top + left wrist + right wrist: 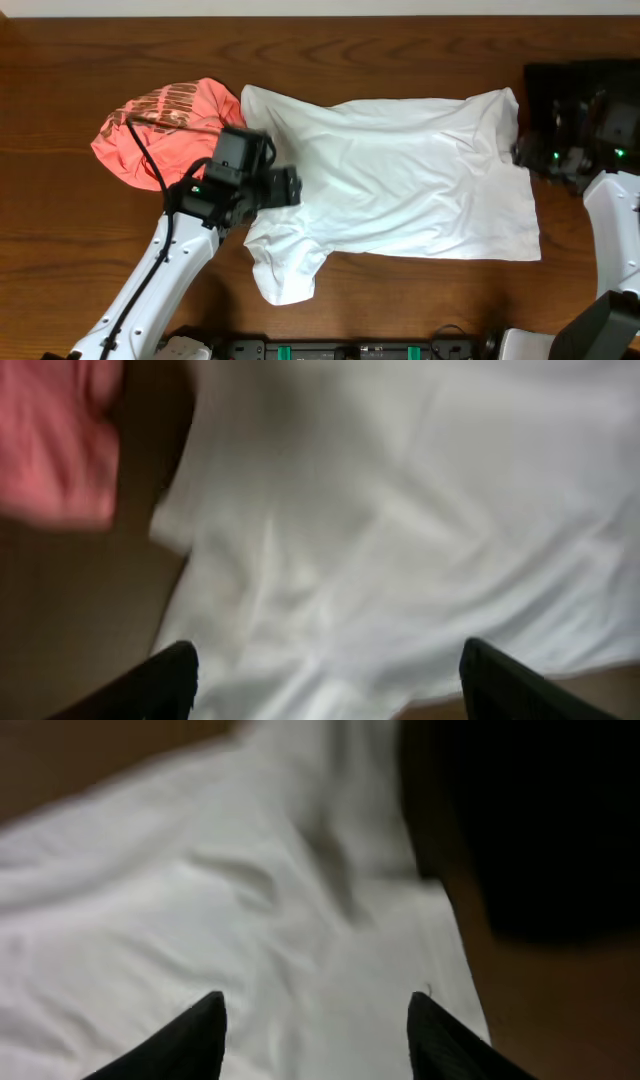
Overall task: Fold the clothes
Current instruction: 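Pull the white T-shirt edges outward to smooth it flat, then grasp the far corners of the white T-shirt with both grippers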
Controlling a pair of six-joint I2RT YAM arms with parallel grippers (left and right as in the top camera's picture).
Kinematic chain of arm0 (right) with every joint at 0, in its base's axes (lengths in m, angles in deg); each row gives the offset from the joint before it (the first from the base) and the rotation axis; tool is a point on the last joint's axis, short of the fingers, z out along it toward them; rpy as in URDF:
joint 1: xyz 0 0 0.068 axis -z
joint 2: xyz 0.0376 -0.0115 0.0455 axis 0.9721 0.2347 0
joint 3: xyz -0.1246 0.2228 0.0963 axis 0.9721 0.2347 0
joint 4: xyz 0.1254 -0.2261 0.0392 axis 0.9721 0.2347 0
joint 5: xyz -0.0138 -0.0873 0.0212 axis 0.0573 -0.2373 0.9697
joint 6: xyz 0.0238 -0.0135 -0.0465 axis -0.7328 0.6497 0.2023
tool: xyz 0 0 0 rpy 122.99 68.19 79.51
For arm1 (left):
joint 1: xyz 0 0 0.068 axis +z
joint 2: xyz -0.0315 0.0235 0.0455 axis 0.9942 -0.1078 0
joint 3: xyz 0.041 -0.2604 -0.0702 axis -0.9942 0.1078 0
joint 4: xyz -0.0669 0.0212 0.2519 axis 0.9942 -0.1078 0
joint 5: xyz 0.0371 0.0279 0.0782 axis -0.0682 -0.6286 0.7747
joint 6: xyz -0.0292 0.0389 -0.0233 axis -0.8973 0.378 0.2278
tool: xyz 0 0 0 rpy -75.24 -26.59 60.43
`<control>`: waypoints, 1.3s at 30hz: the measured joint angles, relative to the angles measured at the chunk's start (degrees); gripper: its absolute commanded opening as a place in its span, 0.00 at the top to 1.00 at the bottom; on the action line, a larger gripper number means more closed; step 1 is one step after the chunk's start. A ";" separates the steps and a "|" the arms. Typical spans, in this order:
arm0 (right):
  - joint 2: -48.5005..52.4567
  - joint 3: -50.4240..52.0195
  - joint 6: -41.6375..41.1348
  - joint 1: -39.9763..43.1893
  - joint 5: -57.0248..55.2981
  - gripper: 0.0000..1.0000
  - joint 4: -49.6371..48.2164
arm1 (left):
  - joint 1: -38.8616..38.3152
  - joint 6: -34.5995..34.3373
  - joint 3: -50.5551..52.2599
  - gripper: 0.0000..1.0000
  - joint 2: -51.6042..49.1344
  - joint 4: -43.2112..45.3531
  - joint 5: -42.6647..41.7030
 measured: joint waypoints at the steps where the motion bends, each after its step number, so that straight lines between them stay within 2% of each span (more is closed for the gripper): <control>1: 0.00 -0.02 0.24 -0.70 0.48 0.42 -1.92 | 0.00 0.11 -0.11 0.16 0.00 1.60 -0.02; 7: 1.07 -0.15 1.92 -6.25 0.46 0.40 -13.55 | 0.00 0.70 -0.17 0.16 -1.49 10.54 0.00; 12: 7.08 -1.99 2.60 -10.80 -0.66 0.39 -15.74 | 0.00 1.44 -0.20 0.17 -6.64 16.57 0.00; 15: 13.94 -6.73 3.30 -14.16 -1.92 0.38 -10.80 | 0.00 1.79 -0.59 0.17 -10.99 18.45 0.33; 19: 22.01 -18.34 4.70 -16.96 -4.55 0.37 -4.44 | 0.00 3.87 -5.05 0.17 -16.31 17.84 2.47; 26: 29.79 -33.99 5.79 -17.57 -8.37 0.37 1.14 | -0.02 9.09 -16.09 0.16 -22.95 16.50 7.78; 39: 33.22 -36.74 5.68 -8.33 -10.84 0.43 9.11 | 0.00 12.55 -16.94 0.17 -26.40 11.15 16.81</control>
